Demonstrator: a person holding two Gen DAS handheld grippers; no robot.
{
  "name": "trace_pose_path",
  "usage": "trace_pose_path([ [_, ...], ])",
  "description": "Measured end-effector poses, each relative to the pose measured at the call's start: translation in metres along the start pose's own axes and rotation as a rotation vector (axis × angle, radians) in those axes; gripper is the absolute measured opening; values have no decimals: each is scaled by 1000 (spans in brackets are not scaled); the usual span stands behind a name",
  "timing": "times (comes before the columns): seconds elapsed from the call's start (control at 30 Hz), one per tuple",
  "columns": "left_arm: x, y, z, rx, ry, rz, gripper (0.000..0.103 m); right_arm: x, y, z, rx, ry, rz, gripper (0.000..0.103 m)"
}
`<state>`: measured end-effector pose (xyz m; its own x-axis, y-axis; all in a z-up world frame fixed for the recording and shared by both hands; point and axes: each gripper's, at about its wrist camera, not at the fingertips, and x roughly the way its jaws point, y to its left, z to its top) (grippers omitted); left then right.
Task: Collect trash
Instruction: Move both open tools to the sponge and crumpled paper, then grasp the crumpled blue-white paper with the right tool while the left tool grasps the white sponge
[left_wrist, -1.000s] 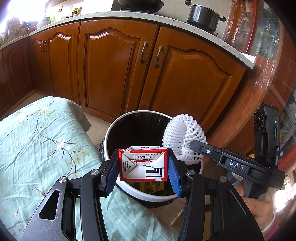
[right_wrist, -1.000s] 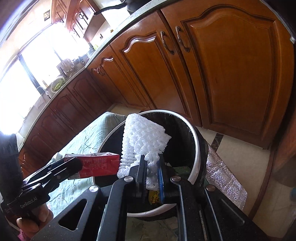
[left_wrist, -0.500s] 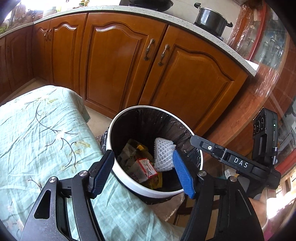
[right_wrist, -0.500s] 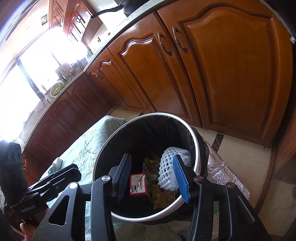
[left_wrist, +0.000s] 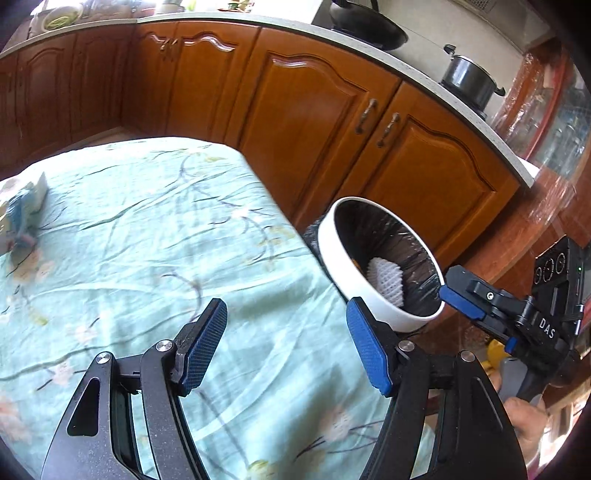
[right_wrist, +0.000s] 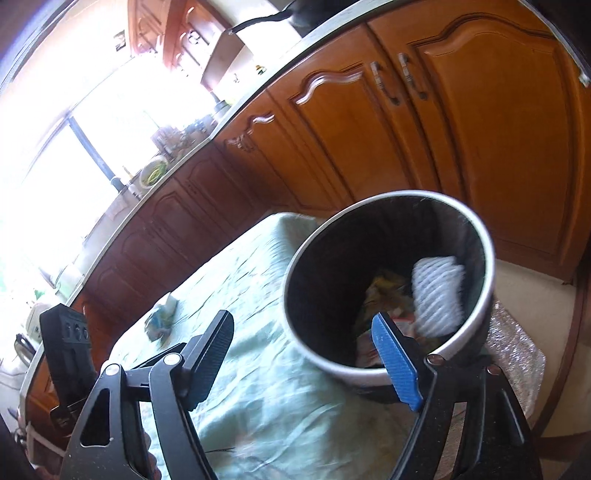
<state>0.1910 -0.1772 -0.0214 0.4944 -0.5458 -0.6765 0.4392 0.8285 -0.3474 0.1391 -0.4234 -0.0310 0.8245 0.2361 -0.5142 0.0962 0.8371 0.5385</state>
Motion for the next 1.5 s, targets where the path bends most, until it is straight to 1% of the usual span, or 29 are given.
trace_pose_path([
  [0.3, -46, 78, -14, -121, -47, 89, 68, 42, 60, -22, -98, 124, 66, 81],
  [0.47, -64, 113, -16, -167, -59, 118, 68, 58, 93, -33, -156, 158, 87, 81],
  [0.63, -80, 141, -16, -193, -81, 145, 68, 78, 122, -39, -198, 185, 129, 81],
  [0.8, -96, 170, -12, -207, -102, 185, 68, 99, 153, -48, -235, 234, 146, 81],
  [0.97, -111, 199, -5, -219, -119, 252, 68, 130, 183, -49, -257, 276, 185, 81],
  [1.17, -126, 236, 10, -244, -133, 340, 68, 174, 226, -42, -302, 288, 226, 80],
  [1.27, -134, 253, 19, -267, -148, 358, 68, 201, 246, -40, -313, 299, 252, 75],
  [1.33, -137, 262, 25, -286, -156, 367, 68, 220, 255, -41, -315, 310, 256, 67],
  [1.43, -137, 273, 34, -319, -166, 366, 69, 249, 264, -42, -295, 345, 262, 62],
  [1.5, -133, 278, 40, -327, -162, 366, 69, 264, 267, -43, -294, 361, 260, 61],
])
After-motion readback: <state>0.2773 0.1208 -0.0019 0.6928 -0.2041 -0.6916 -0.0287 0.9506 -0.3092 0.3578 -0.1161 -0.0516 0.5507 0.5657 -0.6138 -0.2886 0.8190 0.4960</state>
